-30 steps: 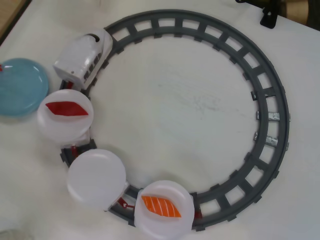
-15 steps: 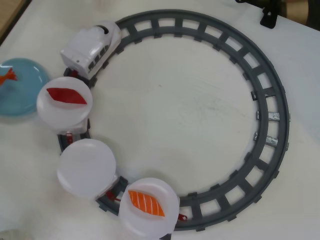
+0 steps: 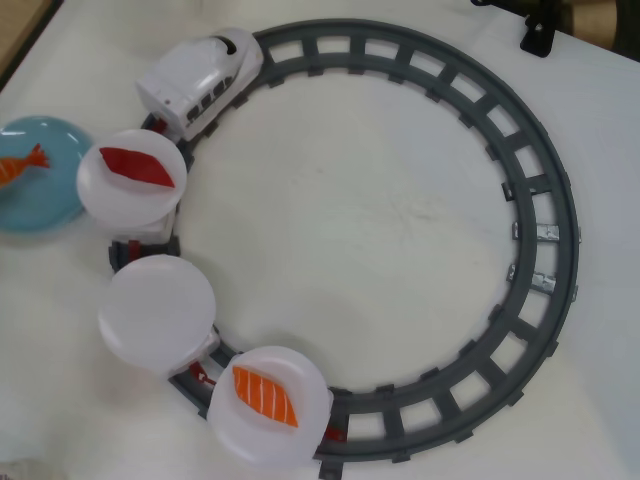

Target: Pick up the sushi from the Shinkansen and put it on the blue dish

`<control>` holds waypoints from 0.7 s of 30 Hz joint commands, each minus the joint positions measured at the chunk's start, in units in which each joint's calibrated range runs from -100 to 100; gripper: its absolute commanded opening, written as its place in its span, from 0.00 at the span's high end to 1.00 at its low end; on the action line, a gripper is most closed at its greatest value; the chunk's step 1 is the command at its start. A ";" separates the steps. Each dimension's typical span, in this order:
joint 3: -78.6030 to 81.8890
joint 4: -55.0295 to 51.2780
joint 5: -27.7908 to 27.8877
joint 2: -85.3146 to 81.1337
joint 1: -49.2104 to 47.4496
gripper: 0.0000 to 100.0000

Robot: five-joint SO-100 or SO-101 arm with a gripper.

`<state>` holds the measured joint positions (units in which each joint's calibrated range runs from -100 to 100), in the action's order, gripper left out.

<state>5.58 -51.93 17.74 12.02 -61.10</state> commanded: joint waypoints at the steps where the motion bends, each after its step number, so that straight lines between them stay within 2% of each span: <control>1: -1.52 0.60 0.25 -0.70 0.27 0.81; 14: -2.70 -0.51 0.25 -2.02 0.62 0.80; 21: -12.61 -16.31 -0.07 -10.98 0.27 0.80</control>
<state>-0.55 -62.10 17.74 9.32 -61.10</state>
